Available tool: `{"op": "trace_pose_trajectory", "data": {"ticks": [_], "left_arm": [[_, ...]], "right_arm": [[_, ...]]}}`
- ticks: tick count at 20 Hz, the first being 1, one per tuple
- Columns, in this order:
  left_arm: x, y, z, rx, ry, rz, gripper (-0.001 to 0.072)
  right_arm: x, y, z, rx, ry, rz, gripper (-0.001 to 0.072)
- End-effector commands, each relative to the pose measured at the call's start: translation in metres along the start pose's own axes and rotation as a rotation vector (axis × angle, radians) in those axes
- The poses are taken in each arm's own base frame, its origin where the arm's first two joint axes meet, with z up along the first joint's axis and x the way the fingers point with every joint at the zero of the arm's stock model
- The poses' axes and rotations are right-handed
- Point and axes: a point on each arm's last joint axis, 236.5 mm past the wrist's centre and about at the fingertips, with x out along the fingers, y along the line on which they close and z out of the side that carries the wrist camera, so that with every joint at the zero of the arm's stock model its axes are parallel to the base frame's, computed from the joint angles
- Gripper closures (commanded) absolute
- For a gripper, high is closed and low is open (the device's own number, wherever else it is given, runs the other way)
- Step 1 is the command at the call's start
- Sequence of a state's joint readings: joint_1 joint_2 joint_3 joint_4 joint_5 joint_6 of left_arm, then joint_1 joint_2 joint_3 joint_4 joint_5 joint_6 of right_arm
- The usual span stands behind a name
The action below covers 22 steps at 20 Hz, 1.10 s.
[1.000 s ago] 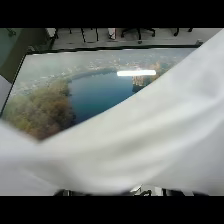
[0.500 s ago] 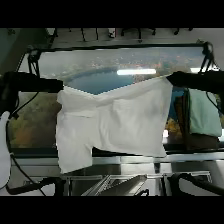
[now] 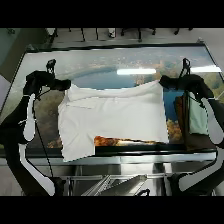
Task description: Fold the shirts.
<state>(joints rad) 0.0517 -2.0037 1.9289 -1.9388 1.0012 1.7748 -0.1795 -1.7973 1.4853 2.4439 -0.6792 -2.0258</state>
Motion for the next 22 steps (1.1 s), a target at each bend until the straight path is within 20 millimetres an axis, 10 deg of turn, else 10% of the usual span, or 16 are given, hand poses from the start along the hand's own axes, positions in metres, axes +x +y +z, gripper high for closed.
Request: {"op": "trace_pose_trajectory", "data": {"ticks": [1,6,14,22], "left_arm": [[-0.025,-0.006,0.054,-0.015,-0.133,-0.001,0.0694],[-0.038,-0.002,0.061,-0.011,-0.202,0.034,0.0694],[-0.035,0.048,0.003,-0.007,0.044,0.241,0.0694],[-0.006,0.048,-0.027,-0.028,0.148,0.239,0.0694]], "right_arm": [[-0.006,0.020,0.046,-0.008,-0.074,0.040,0.0700],[-0.010,0.021,0.023,-0.071,0.051,0.022,0.0700],[0.007,-0.037,-0.024,-0.106,0.216,-0.161,0.0700],[0.037,-0.052,-0.041,-0.142,0.230,-0.198,0.0699]]}}
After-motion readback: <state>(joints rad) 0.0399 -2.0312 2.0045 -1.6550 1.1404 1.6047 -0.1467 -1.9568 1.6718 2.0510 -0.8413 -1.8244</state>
